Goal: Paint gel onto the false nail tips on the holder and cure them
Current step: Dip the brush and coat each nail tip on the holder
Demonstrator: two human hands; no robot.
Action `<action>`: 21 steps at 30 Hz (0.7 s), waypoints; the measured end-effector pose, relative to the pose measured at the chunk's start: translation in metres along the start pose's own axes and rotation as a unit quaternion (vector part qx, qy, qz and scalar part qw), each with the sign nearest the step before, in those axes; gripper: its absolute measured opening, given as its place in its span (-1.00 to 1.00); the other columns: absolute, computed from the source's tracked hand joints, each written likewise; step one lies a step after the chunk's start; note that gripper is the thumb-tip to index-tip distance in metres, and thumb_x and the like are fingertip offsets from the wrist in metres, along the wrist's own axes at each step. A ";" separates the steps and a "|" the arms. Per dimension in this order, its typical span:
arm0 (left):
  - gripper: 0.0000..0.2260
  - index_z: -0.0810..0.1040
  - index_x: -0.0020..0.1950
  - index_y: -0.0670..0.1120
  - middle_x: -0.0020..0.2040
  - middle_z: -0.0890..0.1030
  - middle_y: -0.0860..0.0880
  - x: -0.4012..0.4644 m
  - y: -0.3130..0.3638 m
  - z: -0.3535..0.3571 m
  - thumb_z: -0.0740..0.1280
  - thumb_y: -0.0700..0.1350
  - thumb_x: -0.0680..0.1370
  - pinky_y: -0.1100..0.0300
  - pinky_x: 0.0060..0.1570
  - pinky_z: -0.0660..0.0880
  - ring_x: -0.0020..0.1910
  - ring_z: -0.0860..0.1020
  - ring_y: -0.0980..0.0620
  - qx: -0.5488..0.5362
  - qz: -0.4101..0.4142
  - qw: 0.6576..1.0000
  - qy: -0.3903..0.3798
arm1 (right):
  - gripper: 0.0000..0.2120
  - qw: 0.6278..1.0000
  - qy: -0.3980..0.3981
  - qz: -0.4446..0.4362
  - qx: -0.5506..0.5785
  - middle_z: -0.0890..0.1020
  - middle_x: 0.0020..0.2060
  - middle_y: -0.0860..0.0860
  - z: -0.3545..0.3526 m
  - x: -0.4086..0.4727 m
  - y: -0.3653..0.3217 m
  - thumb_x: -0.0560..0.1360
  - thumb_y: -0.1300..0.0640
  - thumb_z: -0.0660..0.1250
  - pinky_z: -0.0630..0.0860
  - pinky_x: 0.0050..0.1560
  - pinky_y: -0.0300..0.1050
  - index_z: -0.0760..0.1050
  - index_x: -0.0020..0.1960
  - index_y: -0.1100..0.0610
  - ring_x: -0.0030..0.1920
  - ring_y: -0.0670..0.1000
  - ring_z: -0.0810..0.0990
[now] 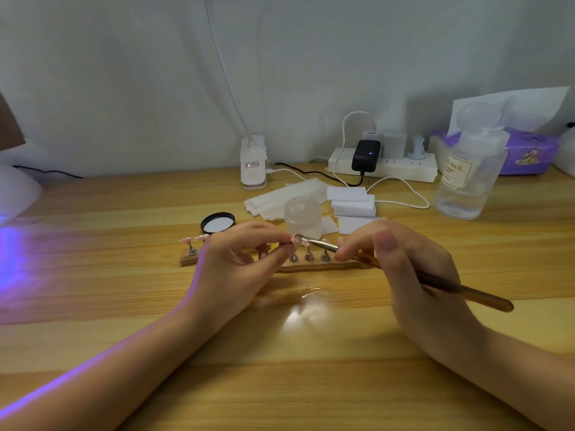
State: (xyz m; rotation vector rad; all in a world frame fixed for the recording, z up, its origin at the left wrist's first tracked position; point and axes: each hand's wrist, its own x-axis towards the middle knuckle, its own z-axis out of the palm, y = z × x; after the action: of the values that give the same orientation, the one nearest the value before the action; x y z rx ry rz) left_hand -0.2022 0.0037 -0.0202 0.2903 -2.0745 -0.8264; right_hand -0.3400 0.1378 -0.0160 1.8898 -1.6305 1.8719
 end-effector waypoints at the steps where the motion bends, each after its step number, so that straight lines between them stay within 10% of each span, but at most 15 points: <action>1: -0.88 0.66 -0.09 -0.02 -0.19 0.64 0.05 0.000 0.000 0.000 0.42 -0.15 0.39 0.26 -0.42 0.43 -0.31 0.50 0.05 0.001 0.002 1.000 0.002 | -0.61 1.000 0.000 0.004 -0.006 0.60 -0.22 -0.10 0.000 0.001 0.000 0.56 -0.08 -0.02 0.48 -0.09 -0.28 0.52 -0.15 0.03 -0.13 -0.13 0.57; 21: -0.84 0.63 -0.06 0.07 -0.20 0.66 0.02 -0.002 0.004 0.001 0.36 -0.12 0.40 -0.06 -0.40 0.43 -0.27 0.55 -0.11 -0.017 -0.015 1.000 -0.005 | -0.60 0.999 -0.004 -0.022 -0.023 0.57 -0.25 -0.16 0.001 -0.001 0.003 0.58 -0.07 -0.01 0.46 -0.12 -0.27 0.52 -0.19 0.04 -0.16 -0.17 0.56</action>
State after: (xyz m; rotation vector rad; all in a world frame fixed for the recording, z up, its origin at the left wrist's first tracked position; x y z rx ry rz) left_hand -0.2013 0.0078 -0.0191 0.2995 -2.0684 -0.8817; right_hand -0.3413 0.1358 -0.0189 1.9005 -1.6060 1.7962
